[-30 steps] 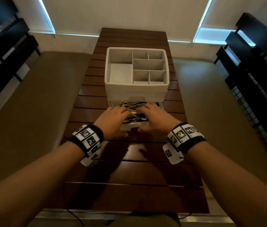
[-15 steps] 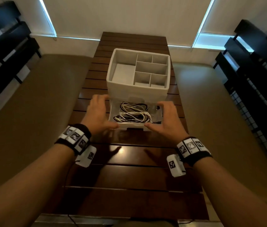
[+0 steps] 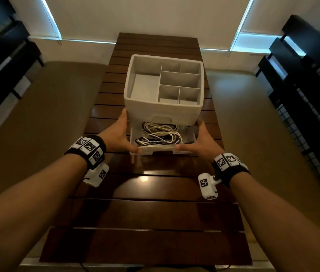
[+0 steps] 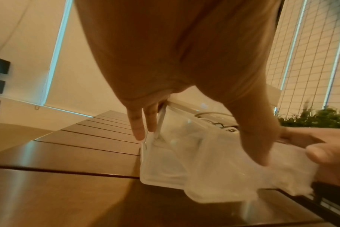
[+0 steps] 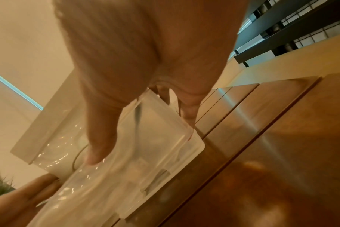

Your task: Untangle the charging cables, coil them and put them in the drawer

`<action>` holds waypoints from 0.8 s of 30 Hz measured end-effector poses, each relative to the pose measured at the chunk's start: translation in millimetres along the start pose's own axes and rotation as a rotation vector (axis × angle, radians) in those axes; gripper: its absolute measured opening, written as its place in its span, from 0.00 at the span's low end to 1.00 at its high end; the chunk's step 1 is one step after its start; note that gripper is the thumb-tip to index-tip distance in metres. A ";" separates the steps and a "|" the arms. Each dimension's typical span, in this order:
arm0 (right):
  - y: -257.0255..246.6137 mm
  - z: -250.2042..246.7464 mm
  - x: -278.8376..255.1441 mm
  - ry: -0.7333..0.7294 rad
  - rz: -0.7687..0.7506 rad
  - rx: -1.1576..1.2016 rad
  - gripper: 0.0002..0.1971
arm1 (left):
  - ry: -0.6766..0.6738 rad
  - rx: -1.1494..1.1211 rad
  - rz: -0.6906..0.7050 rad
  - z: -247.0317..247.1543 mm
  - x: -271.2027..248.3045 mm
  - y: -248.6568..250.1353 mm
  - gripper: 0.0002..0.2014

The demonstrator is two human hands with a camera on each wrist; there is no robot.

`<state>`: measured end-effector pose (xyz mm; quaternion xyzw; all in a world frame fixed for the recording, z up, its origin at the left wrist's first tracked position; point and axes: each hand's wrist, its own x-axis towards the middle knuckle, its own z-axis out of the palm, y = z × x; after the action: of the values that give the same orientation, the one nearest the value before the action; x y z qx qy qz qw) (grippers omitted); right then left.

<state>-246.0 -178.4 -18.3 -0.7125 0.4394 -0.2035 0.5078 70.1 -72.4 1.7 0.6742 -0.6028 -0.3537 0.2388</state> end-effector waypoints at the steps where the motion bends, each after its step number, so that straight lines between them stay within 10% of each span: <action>1: 0.2 1.5 -0.1 0.026 0.005 0.026 0.61 | 0.041 -0.006 -0.003 1.7 0.2 0.9 0.69; 10: -10.3 17.0 -15.8 0.254 0.010 -0.091 0.49 | 0.365 -0.054 -0.025 26.0 -19.0 -4.9 0.49; 14: -17.5 31.7 -41.3 0.518 -0.274 -0.464 0.21 | 0.586 0.217 0.201 39.0 -43.0 11.7 0.22; 18: -35.8 51.9 -27.8 0.080 -0.482 -0.750 0.24 | 0.269 0.540 0.401 52.1 -30.5 34.8 0.20; 24: -43.0 63.1 3.3 -0.140 -0.279 -1.037 0.33 | 0.013 0.724 0.193 56.6 -5.3 51.7 0.36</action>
<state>-179.7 -142.5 -5.4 -0.9331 0.3484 0.0225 0.0858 -6.6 -69.5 5.4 0.6572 -0.7481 -0.0892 0.0211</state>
